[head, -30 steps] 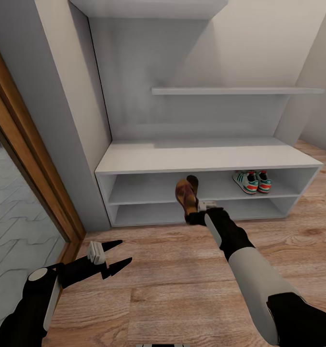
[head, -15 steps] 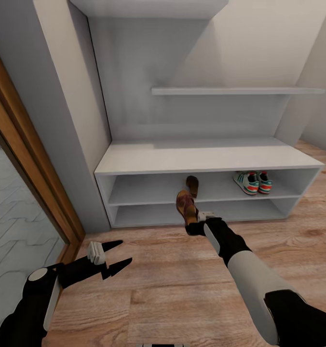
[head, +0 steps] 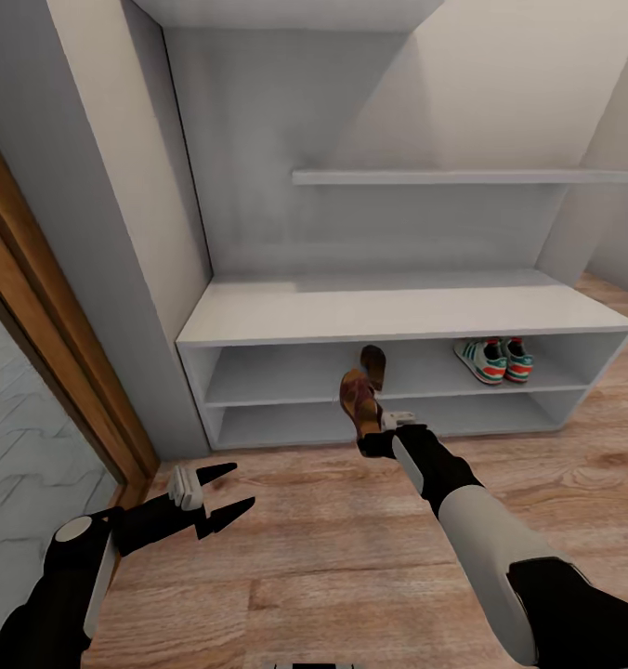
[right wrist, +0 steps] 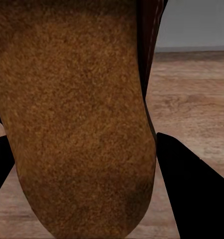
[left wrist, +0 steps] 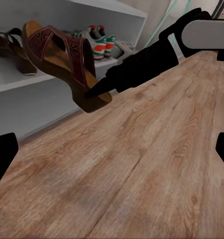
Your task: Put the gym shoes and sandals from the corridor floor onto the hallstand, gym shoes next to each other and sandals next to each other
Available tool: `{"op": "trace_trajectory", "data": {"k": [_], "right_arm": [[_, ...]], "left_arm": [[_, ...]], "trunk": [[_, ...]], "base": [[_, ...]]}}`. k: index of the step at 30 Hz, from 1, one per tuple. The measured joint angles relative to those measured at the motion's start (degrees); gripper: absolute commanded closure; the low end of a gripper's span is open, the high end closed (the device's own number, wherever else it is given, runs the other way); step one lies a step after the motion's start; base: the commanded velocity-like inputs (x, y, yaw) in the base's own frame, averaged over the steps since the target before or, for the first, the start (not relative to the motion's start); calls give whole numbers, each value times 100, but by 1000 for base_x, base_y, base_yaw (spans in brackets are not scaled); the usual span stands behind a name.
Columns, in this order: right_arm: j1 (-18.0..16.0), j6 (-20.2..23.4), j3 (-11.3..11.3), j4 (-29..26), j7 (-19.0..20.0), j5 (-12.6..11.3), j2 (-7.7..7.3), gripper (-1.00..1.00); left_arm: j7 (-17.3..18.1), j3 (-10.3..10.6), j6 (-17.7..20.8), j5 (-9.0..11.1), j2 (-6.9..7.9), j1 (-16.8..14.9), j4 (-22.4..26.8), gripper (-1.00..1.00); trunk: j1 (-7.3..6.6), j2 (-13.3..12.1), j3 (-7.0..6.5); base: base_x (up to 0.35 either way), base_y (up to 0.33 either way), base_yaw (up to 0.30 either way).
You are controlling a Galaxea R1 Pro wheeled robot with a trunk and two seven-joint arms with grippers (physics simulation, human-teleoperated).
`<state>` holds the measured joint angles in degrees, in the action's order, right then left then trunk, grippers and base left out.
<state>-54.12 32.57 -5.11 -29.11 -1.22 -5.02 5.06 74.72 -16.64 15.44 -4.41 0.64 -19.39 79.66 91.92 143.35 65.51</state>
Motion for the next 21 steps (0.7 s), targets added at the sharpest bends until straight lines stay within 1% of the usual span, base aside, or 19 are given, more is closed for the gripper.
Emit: {"op": "trace_trajectory", "data": {"k": [7, 17, 21], "right_arm": [[0, -4, 2, 8, 0, -1, 4, 100], [1, -4, 9, 5, 1, -32, 2, 100], [6, -4, 10, 2, 3, -38, 0, 100]], "left_arm": [[0, 3, 0, -3, 0, 1, 0, -100], [0, 3, 2, -3, 0, 1, -1, -100], [-7, 3, 1, -7, 0, 1, 0, -100]], "trunk": [[-1, 0, 0], [1, 0, 0], [-1, 0, 0]], "base": [[193, 148, 0], [33, 18, 0], [170, 30, 0]]}}
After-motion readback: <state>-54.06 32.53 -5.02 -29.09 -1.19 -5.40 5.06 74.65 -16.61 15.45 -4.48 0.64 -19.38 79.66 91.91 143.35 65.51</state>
